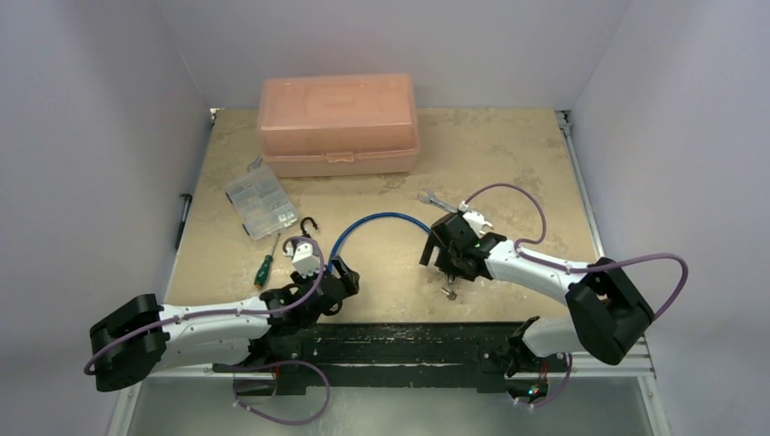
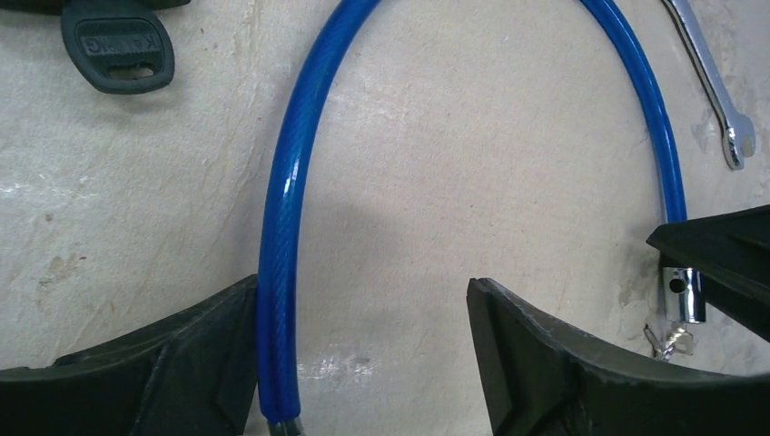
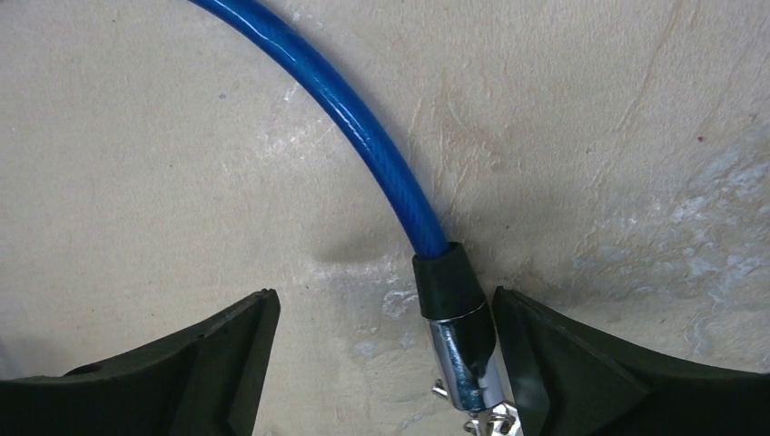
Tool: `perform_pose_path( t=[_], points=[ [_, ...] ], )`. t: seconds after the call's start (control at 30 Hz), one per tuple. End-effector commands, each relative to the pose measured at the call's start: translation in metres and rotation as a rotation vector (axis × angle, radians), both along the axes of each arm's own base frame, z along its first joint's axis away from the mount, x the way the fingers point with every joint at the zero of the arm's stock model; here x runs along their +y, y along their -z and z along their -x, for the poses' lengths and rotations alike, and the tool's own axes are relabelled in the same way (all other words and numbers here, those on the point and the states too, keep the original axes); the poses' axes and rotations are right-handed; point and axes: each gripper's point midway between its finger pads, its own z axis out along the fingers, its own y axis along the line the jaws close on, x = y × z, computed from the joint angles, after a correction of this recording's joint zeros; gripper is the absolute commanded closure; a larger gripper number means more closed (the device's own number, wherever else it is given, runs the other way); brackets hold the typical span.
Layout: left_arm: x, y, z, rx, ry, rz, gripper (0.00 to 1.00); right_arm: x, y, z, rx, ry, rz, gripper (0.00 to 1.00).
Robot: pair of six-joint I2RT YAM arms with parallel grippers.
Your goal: Unlock with the key
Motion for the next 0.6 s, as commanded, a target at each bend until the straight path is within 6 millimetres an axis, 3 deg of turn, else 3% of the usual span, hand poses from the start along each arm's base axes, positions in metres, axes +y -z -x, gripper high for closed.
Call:
perform_pose_path(
  t=[0.0, 0.17, 0.27, 0.47, 0.57],
  points=[
    [0.005, -0.012, -0.002, -0.018, 0.022, -0.07, 0.16, 0.005, -0.019, -0.015, -0.044, -0.016, 0.008, 0.01],
    [0.002, -0.044, -0.007, -0.069, 0.055, -0.088, 0.1, 0.002, -0.043, -0.023, -0.091, -0.04, 0.037, 0.01],
    [0.005, -0.073, -0.012, -0.105, 0.061, -0.122, 0.09, -0.006, -0.068, -0.03, -0.137, -0.033, 0.077, 0.01],
    [0.016, -0.154, -0.023, -0.256, 0.104, -0.239, 0.09, -0.018, -0.137, -0.041, -0.3, -0.028, 0.083, 0.01],
    [0.025, -0.182, -0.028, -0.324, 0.143, -0.357, 0.02, -0.021, -0.17, -0.043, -0.381, -0.033, 0.062, 0.01]
  ],
)
